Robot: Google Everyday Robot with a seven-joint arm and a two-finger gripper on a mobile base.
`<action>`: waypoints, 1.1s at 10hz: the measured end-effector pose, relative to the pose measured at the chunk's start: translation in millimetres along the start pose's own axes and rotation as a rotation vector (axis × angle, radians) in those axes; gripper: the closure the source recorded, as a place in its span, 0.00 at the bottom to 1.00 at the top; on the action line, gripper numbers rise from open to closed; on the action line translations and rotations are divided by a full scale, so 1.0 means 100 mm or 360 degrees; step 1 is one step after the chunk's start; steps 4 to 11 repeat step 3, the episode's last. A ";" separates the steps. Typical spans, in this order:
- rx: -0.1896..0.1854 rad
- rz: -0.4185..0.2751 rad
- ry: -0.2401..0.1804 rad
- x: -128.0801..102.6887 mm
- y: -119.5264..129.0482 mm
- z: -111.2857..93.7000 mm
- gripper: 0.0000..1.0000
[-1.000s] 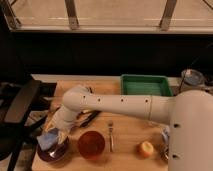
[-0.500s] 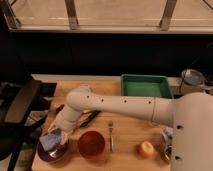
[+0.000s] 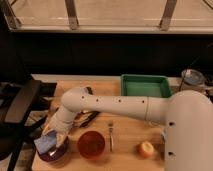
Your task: Place sponge in purple bowl
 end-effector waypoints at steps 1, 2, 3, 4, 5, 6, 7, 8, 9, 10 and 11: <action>0.0004 0.0004 0.0001 0.01 0.00 -0.01 0.20; 0.0003 0.0002 0.0001 0.00 0.00 0.00 0.20; 0.0002 0.0002 0.0000 0.00 0.00 0.00 0.20; 0.0002 0.0002 0.0000 0.00 0.00 0.00 0.20; 0.0002 0.0002 0.0000 0.00 0.00 0.00 0.20; 0.0002 0.0002 0.0000 0.00 0.00 0.00 0.20; 0.0002 0.0002 0.0000 0.00 0.00 0.00 0.20; 0.0002 0.0002 0.0000 0.00 0.00 0.00 0.20; 0.0002 0.0002 0.0000 0.00 0.00 0.00 0.20; 0.0002 0.0002 0.0000 0.00 0.00 0.00 0.20; 0.0002 0.0002 0.0000 0.00 0.00 0.00 0.20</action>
